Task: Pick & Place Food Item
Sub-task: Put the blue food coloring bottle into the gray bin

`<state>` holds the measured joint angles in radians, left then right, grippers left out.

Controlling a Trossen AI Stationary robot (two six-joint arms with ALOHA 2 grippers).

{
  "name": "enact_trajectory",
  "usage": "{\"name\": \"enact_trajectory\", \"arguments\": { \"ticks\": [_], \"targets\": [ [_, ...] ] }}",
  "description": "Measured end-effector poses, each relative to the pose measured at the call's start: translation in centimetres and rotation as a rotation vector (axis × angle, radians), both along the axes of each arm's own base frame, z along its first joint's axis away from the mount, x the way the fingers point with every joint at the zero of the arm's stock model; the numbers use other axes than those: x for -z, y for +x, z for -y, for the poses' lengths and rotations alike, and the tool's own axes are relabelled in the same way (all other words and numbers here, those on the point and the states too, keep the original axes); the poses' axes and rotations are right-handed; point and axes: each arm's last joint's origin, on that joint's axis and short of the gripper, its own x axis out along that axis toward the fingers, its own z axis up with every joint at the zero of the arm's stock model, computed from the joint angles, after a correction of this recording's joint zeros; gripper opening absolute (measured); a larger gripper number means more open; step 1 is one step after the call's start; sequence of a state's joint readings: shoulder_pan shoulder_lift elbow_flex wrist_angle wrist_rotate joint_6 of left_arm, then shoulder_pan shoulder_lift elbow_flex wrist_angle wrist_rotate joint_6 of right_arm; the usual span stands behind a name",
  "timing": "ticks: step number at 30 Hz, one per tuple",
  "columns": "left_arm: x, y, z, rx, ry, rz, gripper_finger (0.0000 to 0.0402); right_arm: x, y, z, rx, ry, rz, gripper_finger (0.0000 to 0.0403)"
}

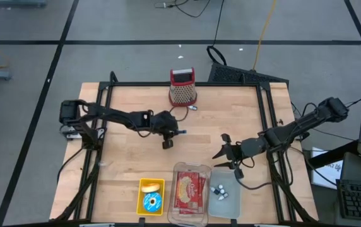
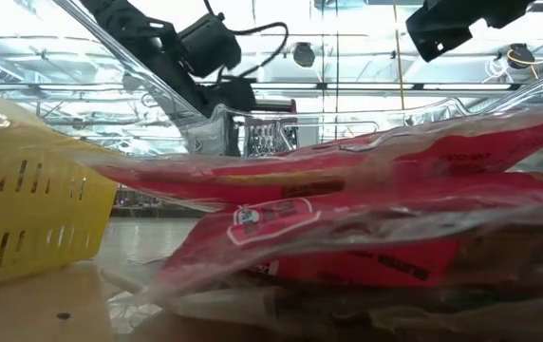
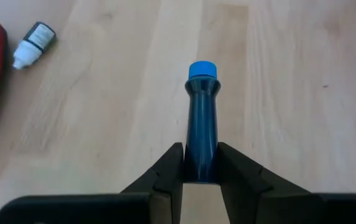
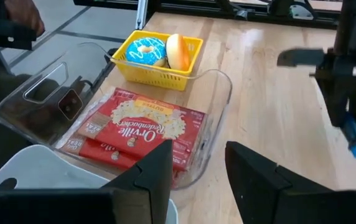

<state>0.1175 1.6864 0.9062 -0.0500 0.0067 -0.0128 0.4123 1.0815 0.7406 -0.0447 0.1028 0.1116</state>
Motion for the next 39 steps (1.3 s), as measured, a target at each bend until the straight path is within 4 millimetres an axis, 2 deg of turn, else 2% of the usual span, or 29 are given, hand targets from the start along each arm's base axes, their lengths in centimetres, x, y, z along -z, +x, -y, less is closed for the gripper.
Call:
{"name": "enact_trajectory", "arguments": {
  "ticks": [9,14,22,27,31,35,39],
  "targets": [
    [-1.4,-1.9,-1.7,0.019,-0.057,0.267,0.0083,-0.8,-1.1,0.6,0.014,0.002,-0.001,0.0139],
    [-1.1,-3.9,-2.0,0.048,-0.103,0.421,0.0083,-0.7,-0.8,1.5,0.054,-0.042,0.029,0.0139],
    [-1.8,-6.5,-1.8,0.100,-0.102,0.579,0.0083,0.1,0.5,5.7,0.317,-0.093,0.199,0.0139],
    [-2.1,-6.7,-1.7,0.157,-0.013,0.635,0.0083,1.4,0.3,8.5,0.414,-0.160,0.368,0.0139],
    [-2.1,-6.6,-1.7,0.186,0.014,0.637,0.0083,2.2,0.6,10.3,0.472,-0.123,0.473,0.0143],
    [-2.4,-6.6,-1.7,0.176,0.003,0.663,0.0083,3.6,1.9,11.6,0.509,-0.041,0.496,0.0166],
    [-2.4,-6.6,-1.7,0.167,-0.014,0.663,0.0083,5.2,3.5,12.4,0.461,0.026,0.485,0.0202]
  ]
}}
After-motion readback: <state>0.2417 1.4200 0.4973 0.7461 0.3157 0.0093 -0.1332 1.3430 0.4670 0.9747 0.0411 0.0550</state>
